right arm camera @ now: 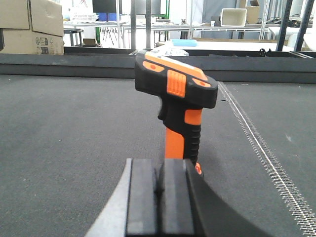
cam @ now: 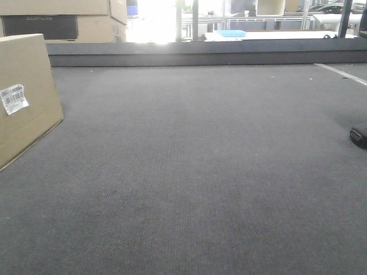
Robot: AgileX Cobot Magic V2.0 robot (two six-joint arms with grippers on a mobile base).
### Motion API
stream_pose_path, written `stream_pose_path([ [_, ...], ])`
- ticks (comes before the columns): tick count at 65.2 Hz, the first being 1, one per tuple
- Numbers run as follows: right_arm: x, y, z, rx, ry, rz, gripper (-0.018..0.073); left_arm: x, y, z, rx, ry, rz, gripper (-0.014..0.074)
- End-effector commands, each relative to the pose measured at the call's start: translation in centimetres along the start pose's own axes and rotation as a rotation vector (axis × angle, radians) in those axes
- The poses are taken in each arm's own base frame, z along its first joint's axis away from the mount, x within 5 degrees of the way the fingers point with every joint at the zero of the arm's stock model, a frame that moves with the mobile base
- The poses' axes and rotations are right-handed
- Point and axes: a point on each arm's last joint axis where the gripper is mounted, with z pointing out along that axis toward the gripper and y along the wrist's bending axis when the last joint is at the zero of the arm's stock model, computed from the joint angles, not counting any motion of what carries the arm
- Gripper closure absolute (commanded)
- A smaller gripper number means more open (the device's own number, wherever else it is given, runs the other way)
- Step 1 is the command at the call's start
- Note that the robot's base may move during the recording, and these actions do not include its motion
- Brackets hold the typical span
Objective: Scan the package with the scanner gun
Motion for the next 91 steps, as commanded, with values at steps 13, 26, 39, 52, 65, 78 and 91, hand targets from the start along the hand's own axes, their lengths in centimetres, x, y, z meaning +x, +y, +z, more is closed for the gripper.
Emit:
stream_pose_path([
  [13,-0.2,0.0,0.0,0.005,-0.024,-0.003,0.0721,-0.7,0.1,-0.1,-0.003,-0.076,-0.076,0.0708],
  [26,-0.2,0.0,0.0,0.005,-0.024,-0.003,0.0721,-4.7,-0.1,-0.5,0.035,0.050,-0.108,0.0708],
  [39,-0.2,0.0,0.0,0.005,-0.024,-0.003,0.0721,-10.4,-0.1,1.4,0.049,0.145,-0.099,0.0708],
  [52,-0.2,0.0,0.0,0.005,-0.024,-0.003,0.0721,-14.6,-0.1,5.7,0.075,0.307,-0.071,0.0708],
  [65,-0.2,0.0,0.0,0.005,-0.024,-0.003,0.0721,-16.2,0.0,10.1,0.063,0.378,-0.026,0.0708],
  [78,-0.2,0.0,0.0,0.005,-0.024,-0.003,0.0721,-16.2,-0.3,15.1,0.097,0.633,0.012,0.0706],
  [91,-0.2,0.0,0.0,0.005,-0.024,-0.003,0.0721,-16.1,-0.4,18.6,0.106,0.732,0.011,0.0412],
])
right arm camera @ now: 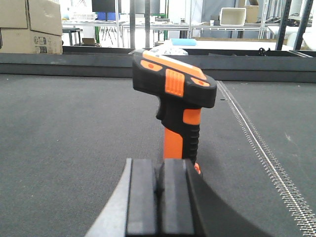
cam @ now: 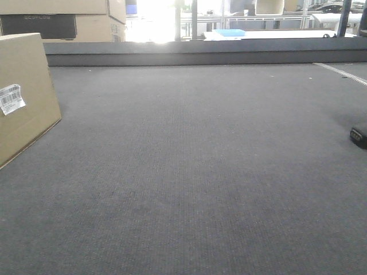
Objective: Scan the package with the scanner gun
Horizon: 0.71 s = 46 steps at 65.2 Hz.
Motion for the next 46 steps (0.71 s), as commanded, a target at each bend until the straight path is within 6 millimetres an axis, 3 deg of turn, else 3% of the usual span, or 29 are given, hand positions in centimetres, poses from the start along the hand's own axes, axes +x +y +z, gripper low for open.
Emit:
stream_pose_path([
  [1,-0.2,0.0,0.0,0.005,-0.024,-0.003,0.0721,-0.9,-0.1,0.6,0.009,0.011,0.007,0.0376],
  [10,-0.2,0.0,0.0,0.005,-0.024,-0.003,0.0721,-1.3,-0.3,1.4,0.036,0.019,-0.024,-0.0024],
  [20,-0.2,0.0,0.0,0.005,-0.024,-0.003,0.0721,-1.2,-0.3,2.4,0.037,0.048,-0.029,0.0071],
  [46,-0.2,0.0,0.0,0.005,-0.024,-0.003,0.0721,-0.8,-0.4,5.4,0.060,0.125,-0.059,0.0013],
])
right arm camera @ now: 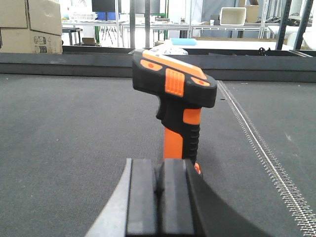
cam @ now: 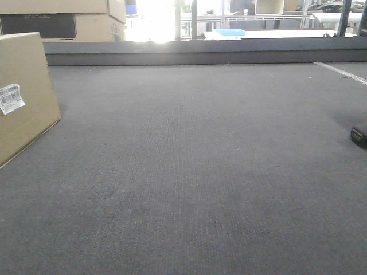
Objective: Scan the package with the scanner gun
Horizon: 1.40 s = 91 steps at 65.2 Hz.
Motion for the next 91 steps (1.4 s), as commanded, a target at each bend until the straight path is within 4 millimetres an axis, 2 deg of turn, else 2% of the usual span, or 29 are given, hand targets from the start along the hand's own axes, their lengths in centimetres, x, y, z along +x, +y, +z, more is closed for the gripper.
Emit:
stream_pose_path([
  [1,-0.2,0.0,0.0,0.005,-0.024,-0.003,0.0721,-0.3,-0.2,0.1,0.008,-0.015,-0.001,0.0014],
  [19,-0.2,0.0,0.0,0.005,-0.024,-0.003,0.0721,-0.3,0.1,0.3,-0.025,-0.012,0.025,0.0013],
  [34,-0.2,0.0,0.0,0.005,-0.024,-0.003,0.0721,-0.1,0.2,1.7,-0.026,0.034,-0.001,0.0013],
  [55,-0.2,0.0,0.0,0.005,-0.024,-0.003,0.0721,1.6,0.6,4.5,-0.037,0.262,-0.051,0.0015],
  [75,-0.2,0.0,0.0,0.005,-0.024,-0.003,0.0721,1.8,0.6,4.6,-0.038,0.291,-0.052,0.0020],
  [79,-0.2,0.0,0.0,0.005,-0.024,-0.003,0.0721,1.8,0.5,4.6,-0.034,0.291,-0.056,0.0046],
  [83,-0.2,0.0,0.0,0.005,-0.024,-0.003,0.0721,1.9,0.5,4.6,-0.032,0.293,-0.059,0.0113],
  [91,-0.2,0.0,0.0,0.005,-0.024,-0.003,0.0721,1.9,0.5,4.6,-0.031,0.296,-0.059,0.0336],
])
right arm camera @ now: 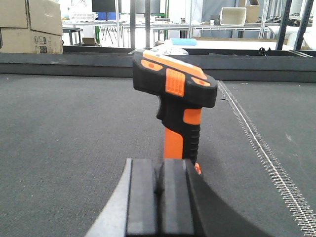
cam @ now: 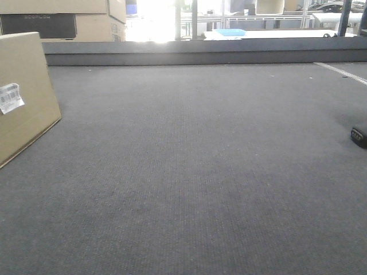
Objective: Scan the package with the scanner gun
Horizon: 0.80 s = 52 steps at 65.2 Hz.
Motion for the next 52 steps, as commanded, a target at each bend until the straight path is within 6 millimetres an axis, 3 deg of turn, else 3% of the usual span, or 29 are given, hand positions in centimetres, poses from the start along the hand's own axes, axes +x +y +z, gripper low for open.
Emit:
stream_pose_path([
  [1,-0.2,0.0,0.0,0.005,-0.024,-0.003,0.0721,-0.2,-0.3,-0.2,0.008,-0.009,-0.006,0.0361],
  [8,-0.2,0.0,0.0,0.005,-0.024,-0.003,0.0721,-0.2,-0.3,-0.2,0.009,-0.009,-0.006,0.0543],
  [19,-0.2,0.0,0.0,0.005,-0.024,-0.003,0.0721,-0.6,-1.1,-0.9,0.090,-0.013,-0.062,0.0706],
  [33,-0.2,0.0,0.0,0.005,-0.024,-0.003,0.0721,-2.5,-2.8,-3.2,0.278,-0.093,-0.169,0.0707],
  [52,-0.2,0.0,0.0,0.005,-0.024,-0.003,0.0721,-2.5,-5.6,-3.6,0.415,-0.086,-0.204,0.0707],
])
